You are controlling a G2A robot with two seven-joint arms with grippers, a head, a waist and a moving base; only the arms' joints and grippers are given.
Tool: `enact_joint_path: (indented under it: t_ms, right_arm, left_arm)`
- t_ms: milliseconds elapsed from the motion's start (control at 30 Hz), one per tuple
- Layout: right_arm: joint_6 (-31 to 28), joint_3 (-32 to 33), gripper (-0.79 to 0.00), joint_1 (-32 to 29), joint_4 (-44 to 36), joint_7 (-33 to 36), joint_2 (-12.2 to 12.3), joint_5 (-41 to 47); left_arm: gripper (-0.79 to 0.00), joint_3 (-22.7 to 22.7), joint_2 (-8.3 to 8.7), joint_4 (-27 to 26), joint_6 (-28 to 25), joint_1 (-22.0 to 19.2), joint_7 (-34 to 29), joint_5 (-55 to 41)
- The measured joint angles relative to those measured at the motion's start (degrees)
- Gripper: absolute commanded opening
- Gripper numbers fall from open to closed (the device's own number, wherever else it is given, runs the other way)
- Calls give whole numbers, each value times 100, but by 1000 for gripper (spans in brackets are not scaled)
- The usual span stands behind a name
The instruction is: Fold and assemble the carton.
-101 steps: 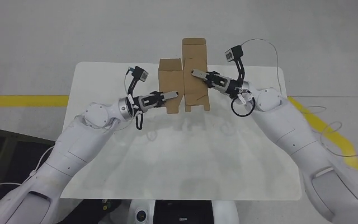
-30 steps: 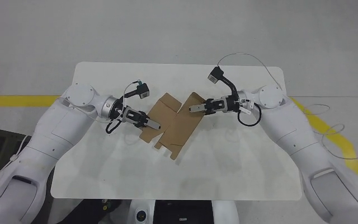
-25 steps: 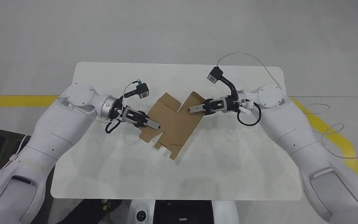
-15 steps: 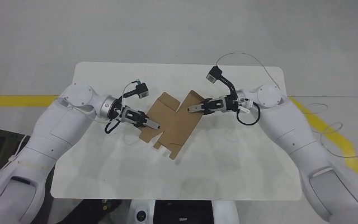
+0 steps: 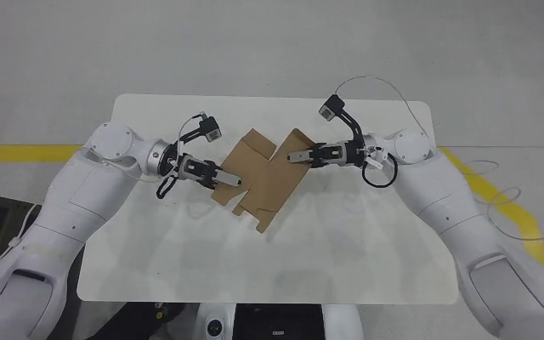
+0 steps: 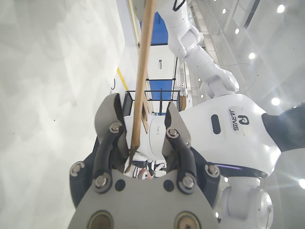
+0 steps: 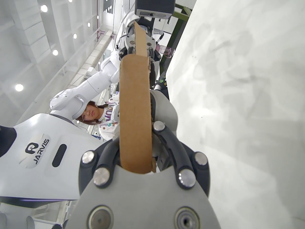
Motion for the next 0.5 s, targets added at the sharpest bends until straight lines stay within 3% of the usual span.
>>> enact_joint_path:
  t_ms: [233,500]
  right_arm:
    - [-312,172,-785,-116,212,-375,-51,117]
    - [-369,362,-785,-267,113,-1075,-86,-132]
  left_arm:
    - [0,-426,-9,50,-515,373,517,-658]
    - [0,-445,-155,27,-619,631,1344,-858]
